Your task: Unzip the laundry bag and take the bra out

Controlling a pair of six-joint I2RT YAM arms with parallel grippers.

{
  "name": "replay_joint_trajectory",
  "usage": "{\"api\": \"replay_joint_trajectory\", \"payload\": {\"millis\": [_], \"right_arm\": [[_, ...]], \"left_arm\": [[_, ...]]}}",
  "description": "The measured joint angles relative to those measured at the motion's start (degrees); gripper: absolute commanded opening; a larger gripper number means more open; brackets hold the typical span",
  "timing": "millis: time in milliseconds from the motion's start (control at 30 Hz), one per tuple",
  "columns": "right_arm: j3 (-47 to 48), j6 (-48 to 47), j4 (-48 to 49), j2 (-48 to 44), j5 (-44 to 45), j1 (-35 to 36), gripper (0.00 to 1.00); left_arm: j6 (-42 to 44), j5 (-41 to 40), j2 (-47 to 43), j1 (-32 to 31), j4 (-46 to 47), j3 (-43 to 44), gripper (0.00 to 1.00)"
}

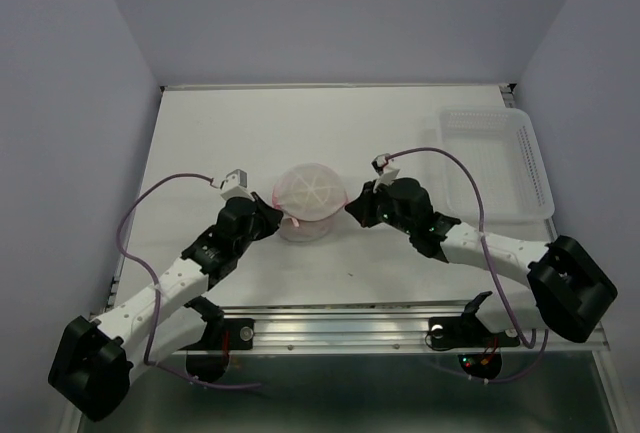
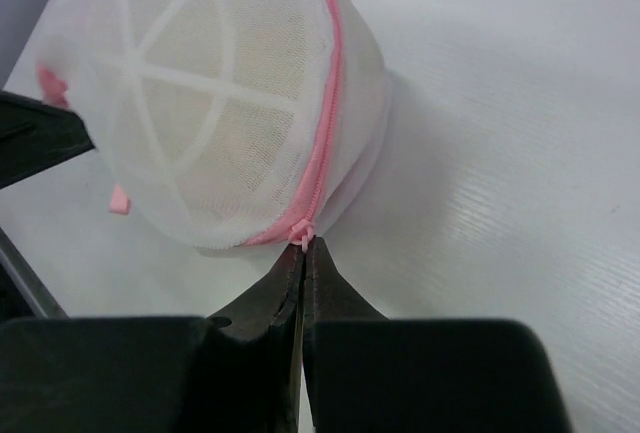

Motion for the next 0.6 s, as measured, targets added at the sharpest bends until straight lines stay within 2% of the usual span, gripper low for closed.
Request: {"api": "replay_joint_trajectory", "payload": {"millis": [33, 100, 133, 200, 233, 300, 400, 533, 600], "right_arm": [[0.00, -0.07, -0.31, -1.68, 0.00, 0.33, 0.01], [0.00, -0.24, -0.55, -3.23, 0.28, 1.09, 0.01], [0.00, -0.20, -0.90, -3.56, 0.52, 1.55, 0.01], [0.00, -0.11, -1.49, -3.41, 1.11, 2.43, 0.01], [0.00, 0.13, -1.79, -2.97, 1.53, 3.06, 0.01], [0.22, 0.90, -2.32, -1.68, 2.47, 4.81, 0.01], [0.72, 1.68, -2.78, -0.15, 3.61, 7.10, 0.01], [2.73, 3.74, -2.75, 2.14, 5.11, 9.51, 0.01], [3.91, 4.46, -2.62, 3.26, 5.84, 10.16, 0.01]], "left_arm": [[0.52, 0.57, 1.70, 0.83, 0.50, 0.76, 0.00], [1.62, 1.14, 6.16, 2.05, 0.98, 3.74, 0.17], [2.03, 1.29, 8.09, 2.43, 0.96, 5.29, 0.42], [2.91, 1.79, 12.22, 2.84, 1.31, 9.38, 0.66], [3.39, 2.38, 14.34, 2.97, 1.66, 11.76, 0.81], [3.87, 3.58, 15.52, 2.99, 2.49, 14.43, 0.94], [3.41, 4.44, 14.36, 2.62, 3.61, 15.82, 0.98], [0.87, 4.28, 9.44, -0.17, 2.23, 15.37, 0.99], [-1.33, 3.96, 7.30, -1.99, 2.05, 14.14, 0.95]]}}
